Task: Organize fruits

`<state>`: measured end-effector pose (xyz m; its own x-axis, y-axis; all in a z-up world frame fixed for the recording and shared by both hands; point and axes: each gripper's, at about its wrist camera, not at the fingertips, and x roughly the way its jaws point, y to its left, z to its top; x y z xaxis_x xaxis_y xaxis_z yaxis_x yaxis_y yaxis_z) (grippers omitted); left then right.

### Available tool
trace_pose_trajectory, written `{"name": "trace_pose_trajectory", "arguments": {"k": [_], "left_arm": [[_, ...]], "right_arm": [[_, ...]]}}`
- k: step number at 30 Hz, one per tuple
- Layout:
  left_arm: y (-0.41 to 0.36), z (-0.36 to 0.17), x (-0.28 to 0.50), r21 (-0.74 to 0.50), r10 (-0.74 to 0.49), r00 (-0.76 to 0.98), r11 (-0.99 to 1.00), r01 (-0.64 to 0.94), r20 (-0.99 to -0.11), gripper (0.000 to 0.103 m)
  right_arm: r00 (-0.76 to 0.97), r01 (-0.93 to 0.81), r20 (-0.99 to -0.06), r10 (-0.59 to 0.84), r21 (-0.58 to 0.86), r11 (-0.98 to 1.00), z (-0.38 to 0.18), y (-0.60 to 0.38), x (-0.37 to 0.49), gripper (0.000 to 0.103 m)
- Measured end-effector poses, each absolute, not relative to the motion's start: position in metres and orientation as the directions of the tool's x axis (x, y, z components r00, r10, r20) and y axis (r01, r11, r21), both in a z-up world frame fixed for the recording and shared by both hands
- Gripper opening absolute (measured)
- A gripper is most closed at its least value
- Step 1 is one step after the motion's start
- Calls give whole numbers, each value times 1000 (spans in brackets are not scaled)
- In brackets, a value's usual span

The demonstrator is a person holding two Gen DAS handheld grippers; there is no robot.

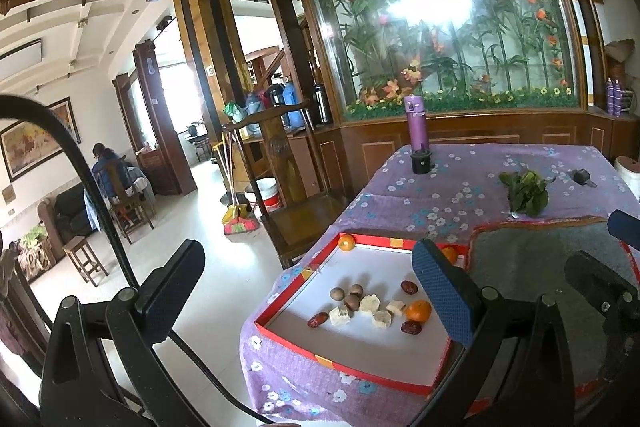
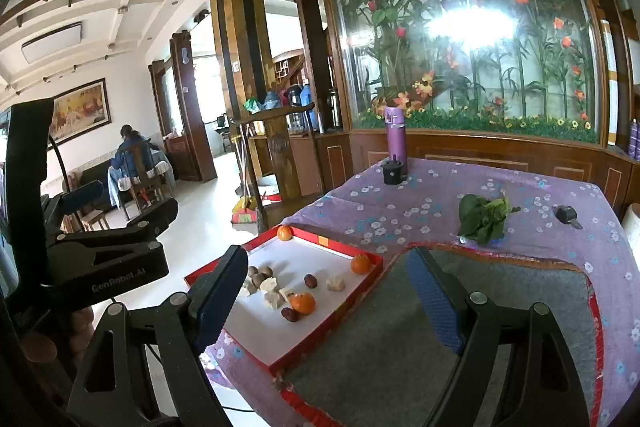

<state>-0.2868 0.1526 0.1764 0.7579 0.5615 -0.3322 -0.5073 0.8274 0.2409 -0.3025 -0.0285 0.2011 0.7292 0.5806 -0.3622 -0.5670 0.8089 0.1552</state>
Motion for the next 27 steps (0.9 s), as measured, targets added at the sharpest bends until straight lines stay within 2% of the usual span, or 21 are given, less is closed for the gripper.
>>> {"name": "trace_pose_trajectory", "arguments": {"k": [27], "left_arm": [[161, 169, -288, 248, 580, 738, 815, -524, -345, 103]], "right_arm": [[723, -568, -379, 577, 148, 809, 194, -22, -301, 84]]}}
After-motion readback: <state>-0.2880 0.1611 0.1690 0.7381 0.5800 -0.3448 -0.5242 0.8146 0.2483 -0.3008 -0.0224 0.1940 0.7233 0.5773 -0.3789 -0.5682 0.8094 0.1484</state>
